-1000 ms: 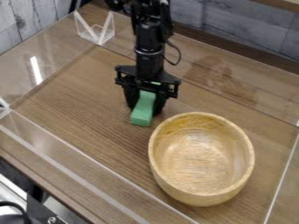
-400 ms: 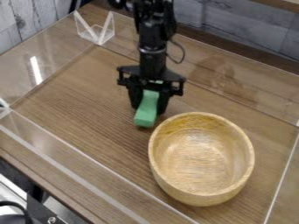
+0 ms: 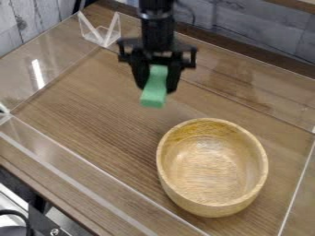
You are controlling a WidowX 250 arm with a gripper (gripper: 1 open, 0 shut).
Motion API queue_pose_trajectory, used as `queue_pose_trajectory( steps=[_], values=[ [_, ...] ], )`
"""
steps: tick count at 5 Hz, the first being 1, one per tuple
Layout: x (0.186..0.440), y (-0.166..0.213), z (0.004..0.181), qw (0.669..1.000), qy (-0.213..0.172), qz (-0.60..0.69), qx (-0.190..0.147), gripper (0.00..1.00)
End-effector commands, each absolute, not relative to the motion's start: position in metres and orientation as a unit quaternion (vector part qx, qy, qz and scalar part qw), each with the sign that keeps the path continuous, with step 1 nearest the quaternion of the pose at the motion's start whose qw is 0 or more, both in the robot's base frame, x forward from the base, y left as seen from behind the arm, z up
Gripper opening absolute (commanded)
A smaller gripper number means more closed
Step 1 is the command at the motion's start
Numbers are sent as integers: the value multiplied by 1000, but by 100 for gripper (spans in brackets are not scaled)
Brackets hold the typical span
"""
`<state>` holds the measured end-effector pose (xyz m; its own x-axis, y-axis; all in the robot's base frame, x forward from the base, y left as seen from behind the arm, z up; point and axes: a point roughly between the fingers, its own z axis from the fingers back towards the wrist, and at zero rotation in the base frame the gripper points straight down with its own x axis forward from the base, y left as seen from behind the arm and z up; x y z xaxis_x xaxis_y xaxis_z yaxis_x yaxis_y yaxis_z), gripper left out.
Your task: Put green object into wooden bowl
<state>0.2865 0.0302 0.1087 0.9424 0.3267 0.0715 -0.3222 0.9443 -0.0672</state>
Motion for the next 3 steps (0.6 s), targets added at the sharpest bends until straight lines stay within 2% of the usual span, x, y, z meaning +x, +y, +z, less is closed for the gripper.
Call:
queue_pose_trajectory(
  steps=[1, 3],
  values=[
    [275, 2, 118, 988, -60, 137, -35, 0],
    [252, -55, 88, 994, -54, 92, -37, 0]
  ],
)
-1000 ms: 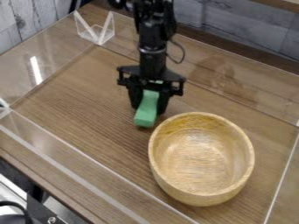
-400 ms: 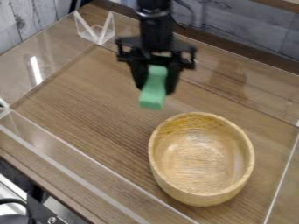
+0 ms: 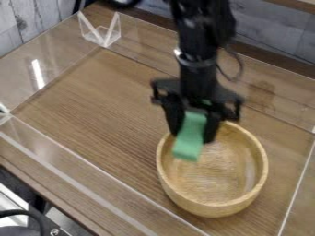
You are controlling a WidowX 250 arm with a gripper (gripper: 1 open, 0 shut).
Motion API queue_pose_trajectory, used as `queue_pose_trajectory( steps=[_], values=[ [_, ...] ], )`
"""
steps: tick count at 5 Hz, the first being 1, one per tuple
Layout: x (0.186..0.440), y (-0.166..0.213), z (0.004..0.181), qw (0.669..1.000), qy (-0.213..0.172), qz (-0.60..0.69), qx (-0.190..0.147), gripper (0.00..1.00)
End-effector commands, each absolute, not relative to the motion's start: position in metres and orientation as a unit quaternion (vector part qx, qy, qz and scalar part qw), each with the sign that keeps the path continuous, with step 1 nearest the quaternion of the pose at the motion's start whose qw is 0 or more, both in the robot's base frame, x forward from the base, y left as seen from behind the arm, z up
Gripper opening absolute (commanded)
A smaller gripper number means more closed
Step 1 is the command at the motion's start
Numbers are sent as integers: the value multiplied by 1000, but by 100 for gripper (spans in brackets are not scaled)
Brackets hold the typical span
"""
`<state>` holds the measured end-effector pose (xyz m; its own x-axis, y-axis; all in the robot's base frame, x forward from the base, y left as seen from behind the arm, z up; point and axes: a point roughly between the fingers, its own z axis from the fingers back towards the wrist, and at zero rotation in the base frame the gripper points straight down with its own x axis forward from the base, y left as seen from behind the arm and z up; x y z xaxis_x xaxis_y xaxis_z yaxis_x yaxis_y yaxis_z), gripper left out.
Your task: Put green object into wooden bowl
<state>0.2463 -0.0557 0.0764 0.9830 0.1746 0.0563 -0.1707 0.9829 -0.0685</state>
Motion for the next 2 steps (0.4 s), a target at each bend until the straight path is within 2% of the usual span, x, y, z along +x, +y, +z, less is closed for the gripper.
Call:
queue_pose_trajectory(
  steps=[1, 2],
  values=[
    [239, -70, 85, 995, -55, 72, -36, 0],
    [236, -73, 90, 996, -59, 61, -37, 100]
  ],
)
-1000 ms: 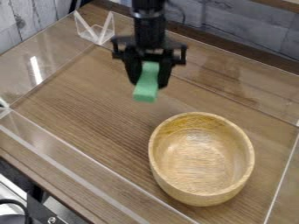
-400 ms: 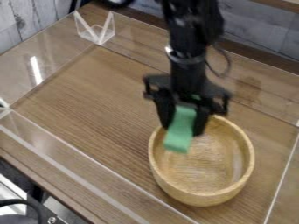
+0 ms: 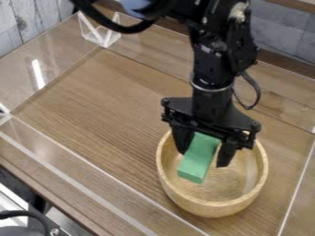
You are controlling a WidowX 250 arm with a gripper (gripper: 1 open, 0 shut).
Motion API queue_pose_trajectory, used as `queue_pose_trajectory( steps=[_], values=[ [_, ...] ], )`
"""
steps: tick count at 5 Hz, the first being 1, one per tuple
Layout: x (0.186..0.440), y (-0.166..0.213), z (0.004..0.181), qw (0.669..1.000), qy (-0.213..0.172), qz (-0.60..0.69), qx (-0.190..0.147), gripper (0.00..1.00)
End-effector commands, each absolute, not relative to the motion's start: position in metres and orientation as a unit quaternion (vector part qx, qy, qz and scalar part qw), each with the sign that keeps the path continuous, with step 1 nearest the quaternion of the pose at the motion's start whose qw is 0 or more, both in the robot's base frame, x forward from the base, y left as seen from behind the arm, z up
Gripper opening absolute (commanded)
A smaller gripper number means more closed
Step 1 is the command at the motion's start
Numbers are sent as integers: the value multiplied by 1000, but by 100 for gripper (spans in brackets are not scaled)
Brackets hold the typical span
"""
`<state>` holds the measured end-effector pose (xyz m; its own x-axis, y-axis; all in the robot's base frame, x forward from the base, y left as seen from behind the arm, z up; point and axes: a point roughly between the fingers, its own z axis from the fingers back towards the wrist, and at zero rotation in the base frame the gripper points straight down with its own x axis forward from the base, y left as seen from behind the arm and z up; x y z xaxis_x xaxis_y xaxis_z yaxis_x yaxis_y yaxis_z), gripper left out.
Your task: Put green object into wooden bowl
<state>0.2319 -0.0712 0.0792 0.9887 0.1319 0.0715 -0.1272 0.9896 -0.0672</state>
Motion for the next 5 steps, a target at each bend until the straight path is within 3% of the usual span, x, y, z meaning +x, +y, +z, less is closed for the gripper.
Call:
queue_pose_trajectory(
  steps=[1, 2, 5],
  values=[
    [235, -68, 89, 996, -61, 47, -41, 100],
    [237, -63, 86, 997, -64, 33, -40, 100],
    [248, -58, 110, 995, -72, 53, -33, 100]
  ],
)
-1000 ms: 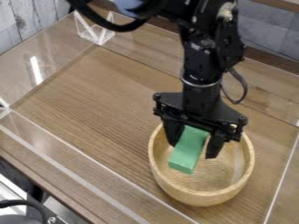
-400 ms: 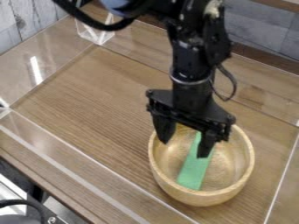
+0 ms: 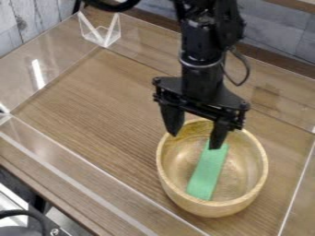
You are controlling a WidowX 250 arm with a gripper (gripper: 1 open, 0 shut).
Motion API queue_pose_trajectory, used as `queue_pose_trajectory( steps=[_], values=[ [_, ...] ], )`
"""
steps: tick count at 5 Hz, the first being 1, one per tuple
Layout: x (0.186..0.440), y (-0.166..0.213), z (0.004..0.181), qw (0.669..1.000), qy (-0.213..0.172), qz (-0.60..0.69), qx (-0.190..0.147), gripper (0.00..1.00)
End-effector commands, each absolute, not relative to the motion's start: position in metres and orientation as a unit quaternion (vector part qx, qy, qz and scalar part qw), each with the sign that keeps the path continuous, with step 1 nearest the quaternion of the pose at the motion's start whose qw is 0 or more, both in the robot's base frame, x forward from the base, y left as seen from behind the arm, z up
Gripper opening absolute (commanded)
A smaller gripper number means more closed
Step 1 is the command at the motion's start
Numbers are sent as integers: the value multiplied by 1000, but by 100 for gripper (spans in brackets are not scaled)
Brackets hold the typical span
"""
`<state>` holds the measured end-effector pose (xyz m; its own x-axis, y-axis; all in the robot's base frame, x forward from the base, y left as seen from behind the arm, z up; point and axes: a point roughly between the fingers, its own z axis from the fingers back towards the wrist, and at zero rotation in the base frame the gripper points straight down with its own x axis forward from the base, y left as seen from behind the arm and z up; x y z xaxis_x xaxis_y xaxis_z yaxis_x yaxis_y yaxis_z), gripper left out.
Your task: Put green object into wooden bowl
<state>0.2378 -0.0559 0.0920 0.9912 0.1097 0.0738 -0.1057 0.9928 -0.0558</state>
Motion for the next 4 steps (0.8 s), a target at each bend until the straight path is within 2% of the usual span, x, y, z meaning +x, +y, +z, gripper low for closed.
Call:
queue_pose_trajectory(
  steps=[1, 4],
  values=[
    [247, -64, 114, 995, -74, 64, -32, 100],
    [223, -59, 104, 993, -74, 87, -32, 100]
  ],
)
